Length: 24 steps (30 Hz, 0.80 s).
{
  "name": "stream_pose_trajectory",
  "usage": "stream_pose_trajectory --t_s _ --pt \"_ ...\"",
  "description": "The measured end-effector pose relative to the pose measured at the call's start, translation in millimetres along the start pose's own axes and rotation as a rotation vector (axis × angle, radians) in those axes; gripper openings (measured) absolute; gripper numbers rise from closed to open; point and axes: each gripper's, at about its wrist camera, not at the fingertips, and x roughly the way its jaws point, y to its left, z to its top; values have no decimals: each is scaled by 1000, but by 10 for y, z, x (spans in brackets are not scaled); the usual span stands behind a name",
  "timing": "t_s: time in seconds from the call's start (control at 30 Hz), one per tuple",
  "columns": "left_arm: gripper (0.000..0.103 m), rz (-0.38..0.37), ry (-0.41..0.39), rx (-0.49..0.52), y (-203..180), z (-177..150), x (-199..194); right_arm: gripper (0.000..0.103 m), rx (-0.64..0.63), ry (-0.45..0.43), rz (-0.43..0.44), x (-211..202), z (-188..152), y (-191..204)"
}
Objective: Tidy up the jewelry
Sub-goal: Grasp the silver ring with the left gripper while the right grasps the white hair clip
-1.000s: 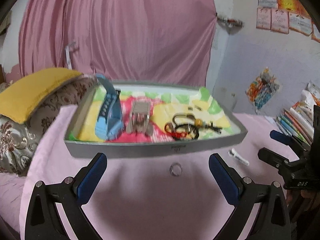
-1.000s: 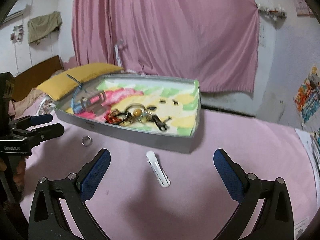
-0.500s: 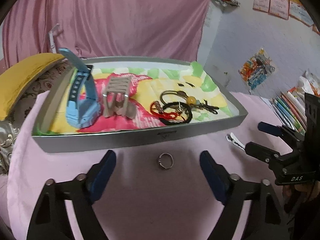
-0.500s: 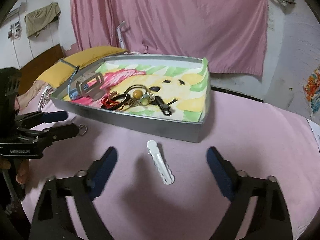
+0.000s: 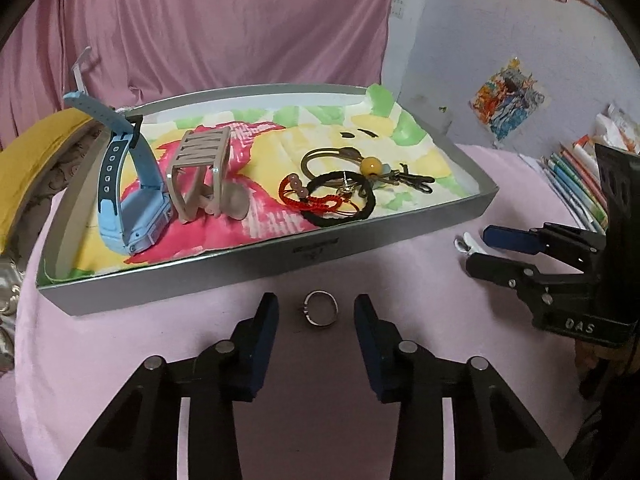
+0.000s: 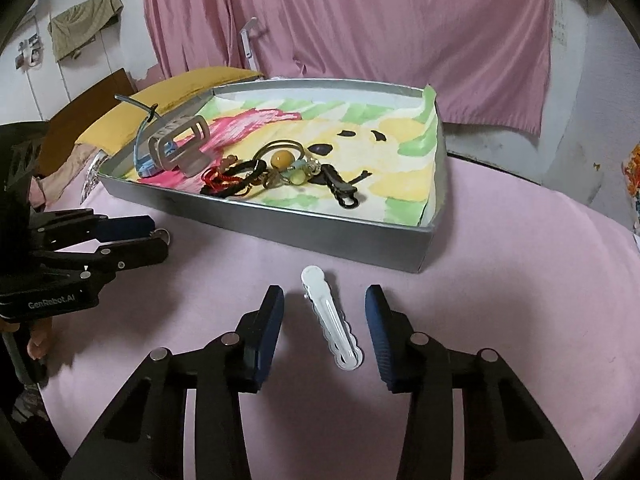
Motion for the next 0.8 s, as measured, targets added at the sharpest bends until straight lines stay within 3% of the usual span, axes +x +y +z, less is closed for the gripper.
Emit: stream_pose_trajectory --t_s 0.33,0.43,0.5,0.63,0.8 --pt "30 17 9 28 -27 3 -2 38 -37 9 -25 12 14 49" --pt "23 27 11 44 -53 1 2 37 -47 10 -21 7 14 62" --pt "18 28 12 50 -65 -3 2 32 -58 10 -20 4 15 79" --pt "18 27 11 61 -74 -6 3 28 -73 9 -18 6 12 81" --pt "16 10 9 52 -50 -17 -16 13 -85 7 -10 -29 -19 102"
